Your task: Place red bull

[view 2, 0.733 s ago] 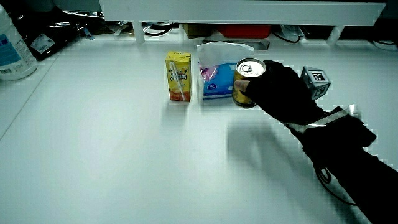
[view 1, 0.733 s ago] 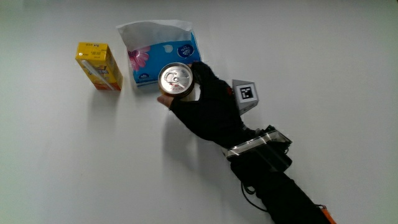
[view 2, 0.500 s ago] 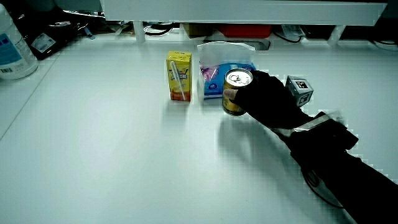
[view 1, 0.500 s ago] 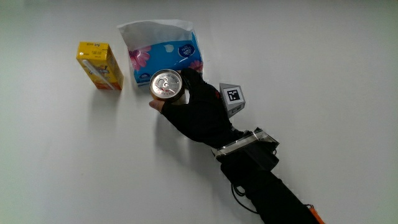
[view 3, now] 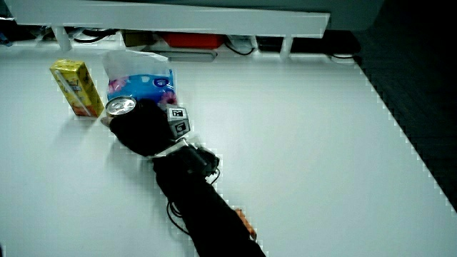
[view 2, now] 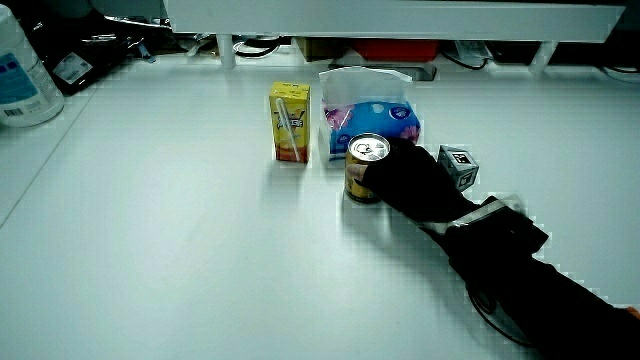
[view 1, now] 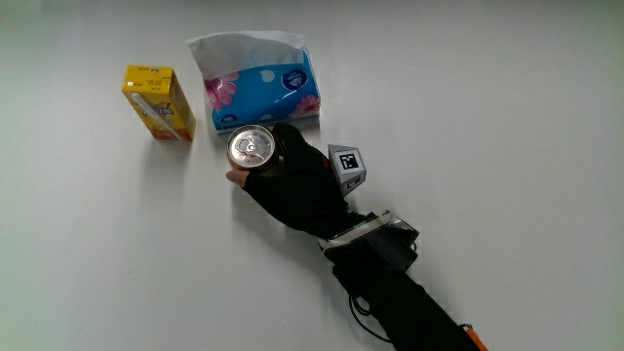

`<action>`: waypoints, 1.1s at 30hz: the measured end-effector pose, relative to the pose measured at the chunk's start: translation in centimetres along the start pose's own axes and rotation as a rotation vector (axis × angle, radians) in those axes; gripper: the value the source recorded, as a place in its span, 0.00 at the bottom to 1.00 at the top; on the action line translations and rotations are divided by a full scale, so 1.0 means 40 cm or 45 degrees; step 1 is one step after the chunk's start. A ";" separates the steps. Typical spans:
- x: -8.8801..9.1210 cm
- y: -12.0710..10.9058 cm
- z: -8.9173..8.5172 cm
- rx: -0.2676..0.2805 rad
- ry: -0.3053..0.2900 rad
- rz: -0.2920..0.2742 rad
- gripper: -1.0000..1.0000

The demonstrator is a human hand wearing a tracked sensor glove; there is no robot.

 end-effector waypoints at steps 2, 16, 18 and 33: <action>-0.002 -0.004 -0.002 0.002 0.031 0.004 0.50; 0.006 -0.009 0.001 -0.006 0.017 -0.037 0.33; -0.001 -0.014 0.006 -0.010 0.015 -0.058 0.27; -0.105 -0.077 0.077 -0.177 -0.129 0.049 0.00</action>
